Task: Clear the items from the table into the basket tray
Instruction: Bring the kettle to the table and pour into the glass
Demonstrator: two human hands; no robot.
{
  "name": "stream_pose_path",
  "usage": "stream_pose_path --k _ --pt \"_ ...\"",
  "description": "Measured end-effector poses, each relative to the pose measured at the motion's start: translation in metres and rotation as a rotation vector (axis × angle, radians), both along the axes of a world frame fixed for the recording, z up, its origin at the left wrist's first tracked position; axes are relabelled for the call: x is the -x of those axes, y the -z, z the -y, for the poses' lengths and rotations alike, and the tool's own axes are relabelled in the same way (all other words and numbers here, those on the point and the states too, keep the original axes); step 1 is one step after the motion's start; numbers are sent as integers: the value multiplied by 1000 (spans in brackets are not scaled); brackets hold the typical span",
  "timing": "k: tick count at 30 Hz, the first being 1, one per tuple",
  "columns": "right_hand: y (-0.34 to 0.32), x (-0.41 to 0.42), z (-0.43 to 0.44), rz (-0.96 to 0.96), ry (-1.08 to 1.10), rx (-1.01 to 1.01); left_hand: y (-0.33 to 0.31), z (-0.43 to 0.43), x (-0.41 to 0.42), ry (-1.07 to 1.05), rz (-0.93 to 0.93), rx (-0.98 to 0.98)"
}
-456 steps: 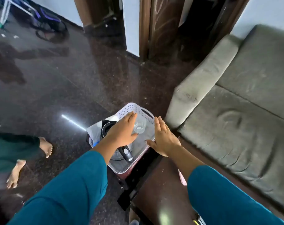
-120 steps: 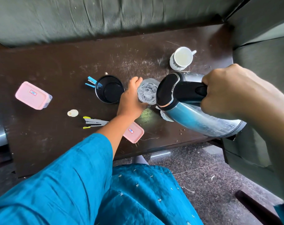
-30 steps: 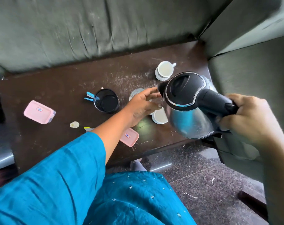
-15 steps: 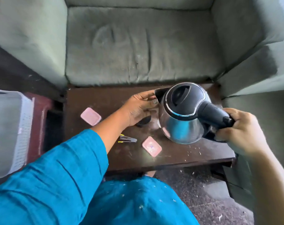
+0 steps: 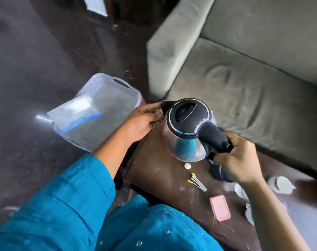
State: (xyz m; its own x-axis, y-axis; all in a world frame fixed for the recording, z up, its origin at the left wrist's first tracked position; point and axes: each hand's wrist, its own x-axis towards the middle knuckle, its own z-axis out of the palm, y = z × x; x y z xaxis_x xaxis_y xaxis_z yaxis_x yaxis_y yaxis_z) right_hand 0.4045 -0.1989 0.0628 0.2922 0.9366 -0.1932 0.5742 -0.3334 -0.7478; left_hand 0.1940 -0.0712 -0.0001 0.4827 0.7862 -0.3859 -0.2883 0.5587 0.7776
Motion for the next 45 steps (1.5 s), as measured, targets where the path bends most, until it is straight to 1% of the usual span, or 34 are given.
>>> stream_pose_path --k 2,4,5,8,11,13,16,18,20,24,27,32,39,42,45 --pt "26 69 -48 -35 -193 20 4 -18 92 -215 -56 -23" --pt "24 80 -57 -50 -172 11 3 -22 105 -212 -98 -30" --pt "29 95 -67 -61 -206 -1 4 -25 122 -234 -124 -29" --pt "47 154 -102 -116 -309 19 9 -35 187 -392 -151 -5" --pt "60 200 -128 -106 -382 14 14 -42 234 -492 -167 16" --pt "70 223 -140 -116 -431 17 21 -46 258 -512 -162 24" --pt "81 246 -155 -178 -464 85 32 -51 284 -529 -202 74" --pt "88 255 -164 -198 -462 134 42 -53 296 -535 -241 133" --pt "95 260 -169 -177 -476 168 51 -54 303 -536 -255 186" --pt "113 269 -175 -147 -491 259 69 -55 310 -619 -280 297" --pt "124 276 -176 -112 -524 293 79 -52 314 -623 -317 348" --pt "135 283 -172 -114 -540 349 91 -47 320 -616 -320 362" --pt "145 293 -165 -114 -550 371 100 -39 326 -591 -339 347" --pt "150 288 -168 -143 -526 394 102 -40 321 -616 -342 330" --pt "153 286 -171 -140 -514 409 103 -41 312 -684 -329 323"
